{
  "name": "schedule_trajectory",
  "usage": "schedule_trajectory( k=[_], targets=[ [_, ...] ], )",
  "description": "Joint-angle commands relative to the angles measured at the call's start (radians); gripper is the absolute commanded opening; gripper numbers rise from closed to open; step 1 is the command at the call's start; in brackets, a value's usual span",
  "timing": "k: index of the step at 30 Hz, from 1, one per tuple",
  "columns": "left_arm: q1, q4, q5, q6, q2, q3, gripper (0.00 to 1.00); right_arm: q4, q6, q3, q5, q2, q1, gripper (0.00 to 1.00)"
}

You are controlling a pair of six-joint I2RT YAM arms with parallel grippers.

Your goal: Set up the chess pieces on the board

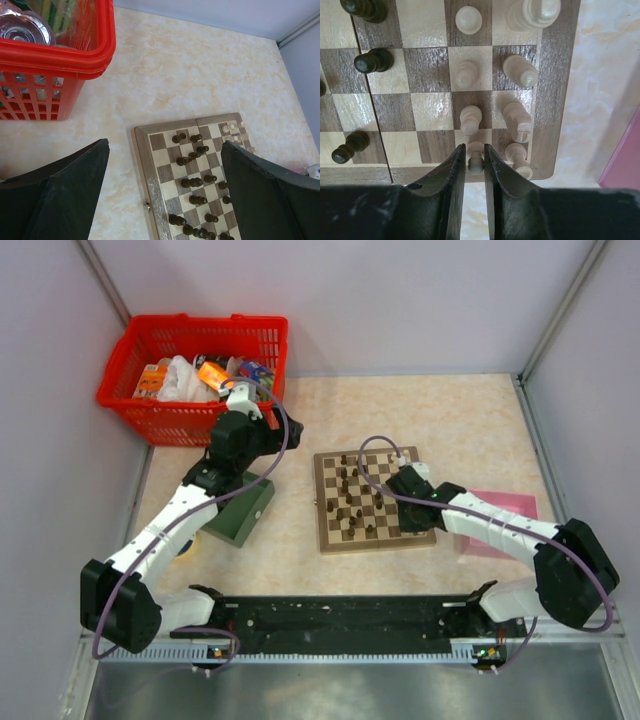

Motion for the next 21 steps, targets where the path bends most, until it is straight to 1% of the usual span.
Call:
schedule_trajectory(
  k=[1,2,11,16,21],
  targets=[
    [0.005,0.045,0.0,0.003,-0.012,0.007,0.99,0.05,-0.001,0.007,-0.037,0.01,-0.008,0.23],
    [0.005,0.043,0.0,0.003,-0.012,0.005,0.99,0.055,-0.001,0.01,-0.038,0.008,-0.008,0.25],
    [0.005,0.04,-0.005,0.006,-0.018,0.002,0.99,0.036,-0.006,0.024,-0.02,0.019,-0.008,0.28],
    [0.006,0.039,-0.008,0.008,-0.021,0.002,0.99,0.018,-0.015,0.04,-0.017,-0.016,-0.008,0.31],
    [0.006,0.037,-0.009,0.006,-0.021,0.002,0.99,0.003,-0.039,0.081,-0.021,-0.079,-0.008,0.4]
  ],
)
